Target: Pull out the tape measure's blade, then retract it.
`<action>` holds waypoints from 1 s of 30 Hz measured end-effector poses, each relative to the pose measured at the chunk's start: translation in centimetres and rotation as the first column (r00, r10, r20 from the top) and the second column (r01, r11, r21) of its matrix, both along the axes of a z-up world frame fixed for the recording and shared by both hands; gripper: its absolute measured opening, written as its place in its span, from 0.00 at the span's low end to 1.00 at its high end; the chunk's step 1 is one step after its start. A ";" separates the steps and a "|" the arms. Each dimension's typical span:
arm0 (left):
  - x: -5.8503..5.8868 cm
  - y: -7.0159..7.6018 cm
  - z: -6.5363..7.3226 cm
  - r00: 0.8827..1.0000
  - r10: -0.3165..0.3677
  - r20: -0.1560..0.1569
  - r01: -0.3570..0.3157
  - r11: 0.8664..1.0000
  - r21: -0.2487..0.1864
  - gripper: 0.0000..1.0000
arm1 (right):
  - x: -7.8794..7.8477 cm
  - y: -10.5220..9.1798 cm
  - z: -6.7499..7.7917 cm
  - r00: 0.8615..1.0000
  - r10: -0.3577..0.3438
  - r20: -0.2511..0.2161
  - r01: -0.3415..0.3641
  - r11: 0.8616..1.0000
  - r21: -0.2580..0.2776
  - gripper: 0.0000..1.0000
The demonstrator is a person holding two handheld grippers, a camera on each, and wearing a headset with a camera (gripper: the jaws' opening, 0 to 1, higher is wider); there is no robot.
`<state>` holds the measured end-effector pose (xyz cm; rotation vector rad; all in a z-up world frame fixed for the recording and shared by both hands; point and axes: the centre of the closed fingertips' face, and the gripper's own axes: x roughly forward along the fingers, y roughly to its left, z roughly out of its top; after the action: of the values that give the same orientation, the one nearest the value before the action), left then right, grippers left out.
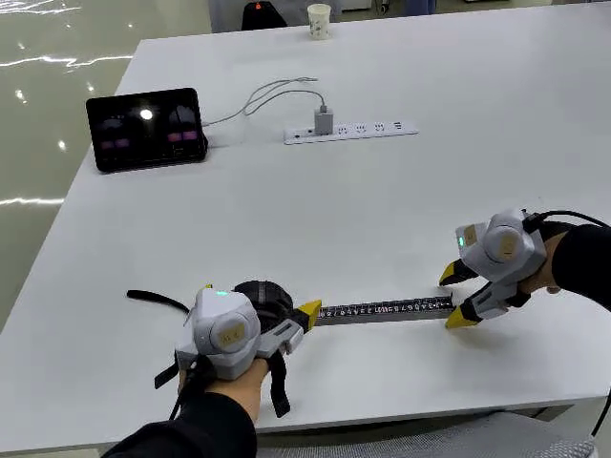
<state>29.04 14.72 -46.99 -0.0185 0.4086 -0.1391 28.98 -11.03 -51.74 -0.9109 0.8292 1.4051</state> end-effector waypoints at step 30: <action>0.0 0.3 -1.0 0.997 0.027 -0.072 -0.029 0.999 -0.017 0.75 | 0.1 -0.1 -0.4 0.997 -0.045 -0.065 0.043 0.998 -0.044 0.11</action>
<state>28.99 15.04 -48.03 -0.0470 0.4790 -0.1148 29.04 -11.14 -52.15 -0.8775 0.9273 1.3899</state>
